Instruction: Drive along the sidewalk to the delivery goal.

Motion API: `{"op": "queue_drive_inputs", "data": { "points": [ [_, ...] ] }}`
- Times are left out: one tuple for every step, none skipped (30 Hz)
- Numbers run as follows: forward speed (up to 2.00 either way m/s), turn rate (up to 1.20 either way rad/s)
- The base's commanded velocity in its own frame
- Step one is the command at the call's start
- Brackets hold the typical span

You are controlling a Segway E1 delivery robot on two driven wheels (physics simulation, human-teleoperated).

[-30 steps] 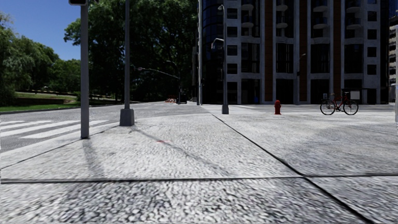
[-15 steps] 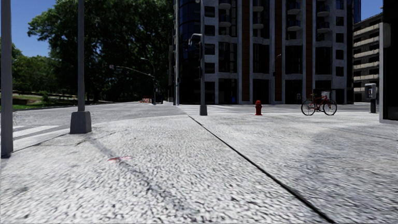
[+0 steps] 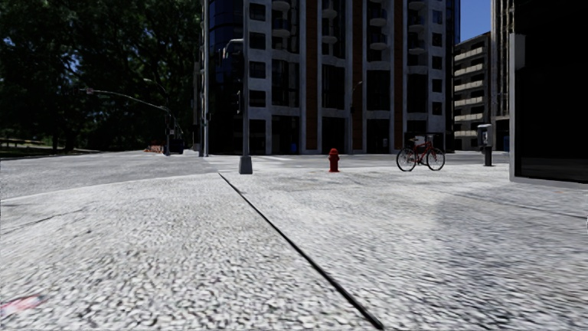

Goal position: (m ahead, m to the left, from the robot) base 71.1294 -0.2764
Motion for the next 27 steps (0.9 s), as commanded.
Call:
{"op": "queue_drive_inputs", "data": {
  "points": [
    [2.00,-0.47],
    [2.00,-0.47],
    [2.00,-0.47],
    [2.00,-0.47],
    [2.00,-0.47],
    [2.00,-0.47],
    [2.00,-0.47],
    [2.00,-0.47],
    [2.00,-0.47],
    [2.00,-0.47],
    [2.00,-0.47],
    [2.00,-0.47],
    [2.00,-0.47],
    [2.00,-0.47],
    [2.00,-0.47],
    [2.00,-0.47],
    [2.00,-0.46],
    [2.00,-0.33],
    [2.00,-0.13],
    [2.00,-0.04],
    [2.00,-0.04],
    [2.00,-0.02],
    [2.00,-0.01],
    [2.00,0.00],
    [2.00,0.00],
    [2.00,0.00],
    [2.00,0.00]
  ]
}}
